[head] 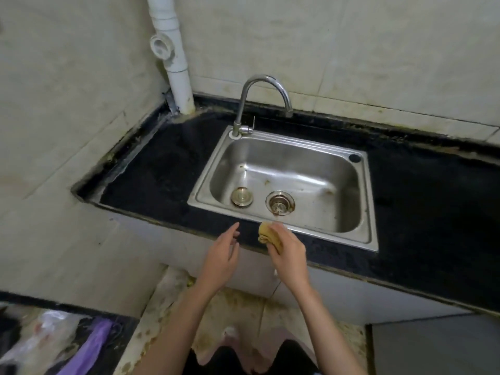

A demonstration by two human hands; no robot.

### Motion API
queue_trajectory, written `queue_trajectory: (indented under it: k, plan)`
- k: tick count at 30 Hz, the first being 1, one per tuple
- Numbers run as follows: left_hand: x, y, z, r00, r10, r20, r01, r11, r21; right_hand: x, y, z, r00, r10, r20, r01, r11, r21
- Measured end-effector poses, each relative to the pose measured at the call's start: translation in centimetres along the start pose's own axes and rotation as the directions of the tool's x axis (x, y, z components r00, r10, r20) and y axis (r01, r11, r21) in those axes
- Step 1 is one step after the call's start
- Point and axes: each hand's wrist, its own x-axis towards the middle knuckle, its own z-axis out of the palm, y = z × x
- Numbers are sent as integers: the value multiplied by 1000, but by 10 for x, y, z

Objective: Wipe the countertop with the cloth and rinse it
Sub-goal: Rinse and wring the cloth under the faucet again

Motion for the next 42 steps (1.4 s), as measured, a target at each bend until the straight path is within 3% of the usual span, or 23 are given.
queue_trajectory:
  k: [8,16,20,25,29,31,35,39,42]
  plan:
    - [148,10,-11,989,130,71,-138,985,107,129,19,-6,998,3,-70,-4,1000,-11]
    - [284,25,8,995,73,62,-82,985,151,235,82,-4,996,83,14,-83,996,-34]
    - [334,31,19,999,-2,38,-2,996,90,267,109,11,976,213,54,-214,977,13]
    - [392,35,29,998,-54,-25,55,997,61,287,144,40,881,453,139,-463,885,52]
    - [426,37,34,991,-128,31,128,992,-3,290,158,55,823,546,158,-566,811,147]
    - [438,35,35,990,-139,21,139,990,-7,293,159,60,747,642,174,-662,698,272]
    - [432,30,35,992,-125,24,125,992,1,304,170,74,511,802,310,-794,302,528]
    - [414,16,38,997,-73,39,75,996,-55,314,165,75,362,790,494,-656,-161,738]
    - [402,8,43,997,-61,54,64,996,-64,327,159,74,353,750,559,-538,-326,777]
